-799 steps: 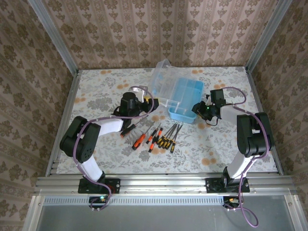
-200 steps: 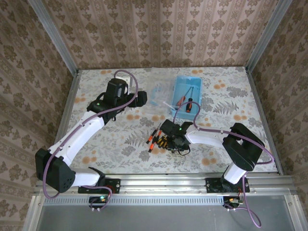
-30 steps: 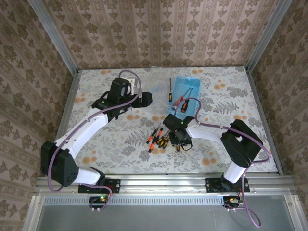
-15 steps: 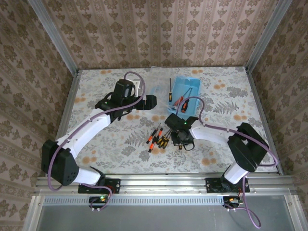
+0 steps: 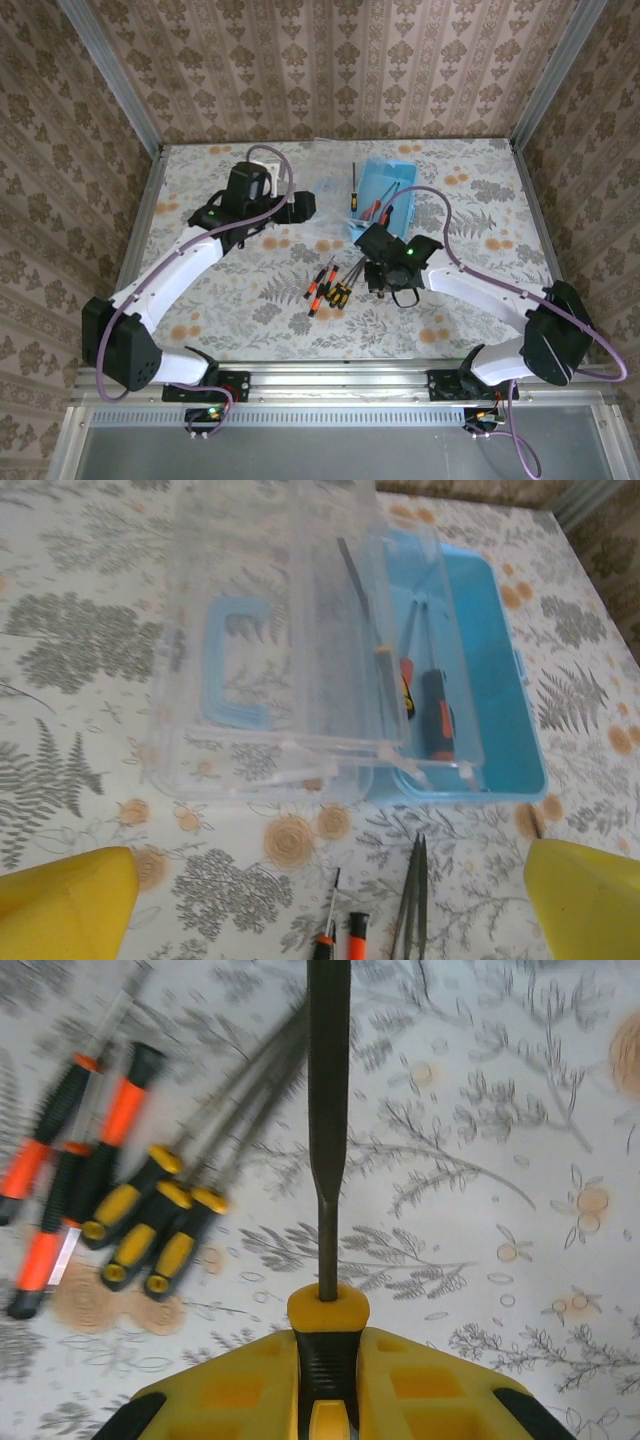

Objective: Pack the tool kit

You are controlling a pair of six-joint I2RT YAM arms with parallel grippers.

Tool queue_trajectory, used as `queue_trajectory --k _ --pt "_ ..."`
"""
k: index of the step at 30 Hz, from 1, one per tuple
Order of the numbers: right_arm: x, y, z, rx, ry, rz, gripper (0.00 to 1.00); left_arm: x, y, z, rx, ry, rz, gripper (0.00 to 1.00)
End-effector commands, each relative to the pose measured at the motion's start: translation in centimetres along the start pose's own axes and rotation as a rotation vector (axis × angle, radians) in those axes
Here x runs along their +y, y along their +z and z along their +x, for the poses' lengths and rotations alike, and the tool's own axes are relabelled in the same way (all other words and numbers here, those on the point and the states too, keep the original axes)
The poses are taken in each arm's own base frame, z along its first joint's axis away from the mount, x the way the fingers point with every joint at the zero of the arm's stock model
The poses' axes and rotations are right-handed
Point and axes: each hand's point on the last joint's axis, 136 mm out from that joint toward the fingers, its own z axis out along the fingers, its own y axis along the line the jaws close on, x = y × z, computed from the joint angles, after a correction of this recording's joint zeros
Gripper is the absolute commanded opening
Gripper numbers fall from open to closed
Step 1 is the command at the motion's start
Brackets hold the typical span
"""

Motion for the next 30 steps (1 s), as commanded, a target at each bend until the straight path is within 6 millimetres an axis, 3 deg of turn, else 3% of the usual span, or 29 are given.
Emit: queue_trajectory --k 1,6,7,11,15,22,30 --pt "0.1 -2.8 -3.6 -0.079 -0.012 -0.017 0.20 1.3 -1.8 -1.8 -0.069 -0.004 -0.038 1.00" --pt "0.4 -2.6 -10.9 -0.135 -0.015 -0.031 0.20 2.6 -2.3 -2.4 -0.091 -0.036 -0.064 1.00" --pt "0.3 -2.0 -12.5 -0.136 -0.006 -0.035 0.20 3.8 -2.4 -2.8 -0.104 -0.055 -0.091 1.00" --pt "-0.1 0.3 -18.2 -0.167 0.014 -0.011 0.20 5.7 -2.8 -3.3 -0.118 -0.099 -0.129 1.00" --pt "-0.4 3.0 -21.8 -0.160 0.060 -0.015 0.20 6.8 -3.0 -3.5 -0.131 -0.137 -0.138 1.00" --pt "-0.3 7.5 -23.9 -0.096 0.055 0.002 0.20 6.8 -3.1 -3.8 -0.136 -0.145 -0.126 1.00" --pt "-0.2 10.5 -23.5 -0.044 0.110 -0.032 0.20 7.1 -3.0 -3.8 -0.136 -0.161 -0.121 1.00"
